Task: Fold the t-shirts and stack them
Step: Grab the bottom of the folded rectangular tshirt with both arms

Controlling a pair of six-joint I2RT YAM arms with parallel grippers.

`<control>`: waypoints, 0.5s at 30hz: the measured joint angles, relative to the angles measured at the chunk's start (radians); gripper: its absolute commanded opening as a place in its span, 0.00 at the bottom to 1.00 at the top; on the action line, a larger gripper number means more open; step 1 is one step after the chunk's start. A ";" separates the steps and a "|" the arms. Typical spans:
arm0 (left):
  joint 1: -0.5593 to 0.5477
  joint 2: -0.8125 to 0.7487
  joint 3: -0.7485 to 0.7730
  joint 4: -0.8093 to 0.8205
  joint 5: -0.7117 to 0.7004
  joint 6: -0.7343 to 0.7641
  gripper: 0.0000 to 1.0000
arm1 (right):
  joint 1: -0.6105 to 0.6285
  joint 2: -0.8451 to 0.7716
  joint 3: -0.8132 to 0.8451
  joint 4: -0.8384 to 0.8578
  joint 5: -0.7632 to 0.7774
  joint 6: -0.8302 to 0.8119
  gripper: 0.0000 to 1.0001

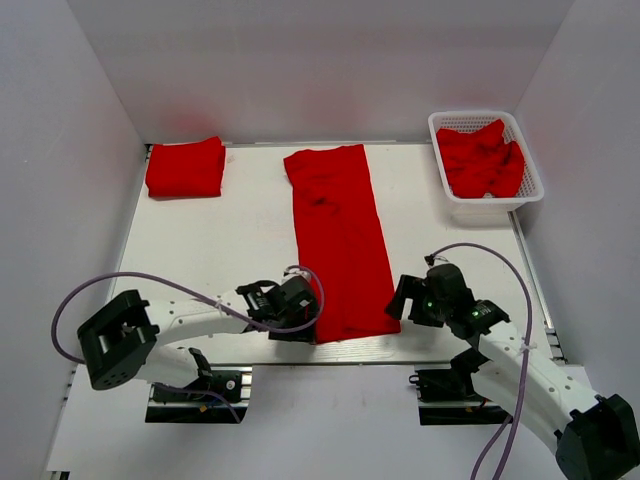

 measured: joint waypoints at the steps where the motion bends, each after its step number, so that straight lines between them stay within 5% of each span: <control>1: -0.008 0.018 0.013 0.005 -0.010 -0.004 0.68 | 0.000 0.001 0.000 -0.001 -0.008 0.002 0.90; 7: -0.037 0.087 0.054 0.024 -0.036 -0.013 0.47 | 0.000 0.017 -0.020 0.011 -0.056 0.016 0.90; 9: -0.045 0.098 0.058 0.032 -0.039 -0.015 0.38 | 0.000 0.030 -0.033 0.034 -0.081 0.021 0.83; 10: -0.048 0.101 0.058 0.037 -0.039 -0.021 0.35 | 0.000 0.034 -0.040 0.048 -0.093 0.025 0.78; 12: -0.053 0.108 0.058 0.043 -0.039 -0.023 0.22 | 0.001 0.043 -0.055 0.074 -0.117 0.024 0.51; 15: -0.060 0.114 0.057 0.054 -0.039 -0.027 0.11 | 0.002 0.065 -0.076 0.087 -0.156 0.039 0.33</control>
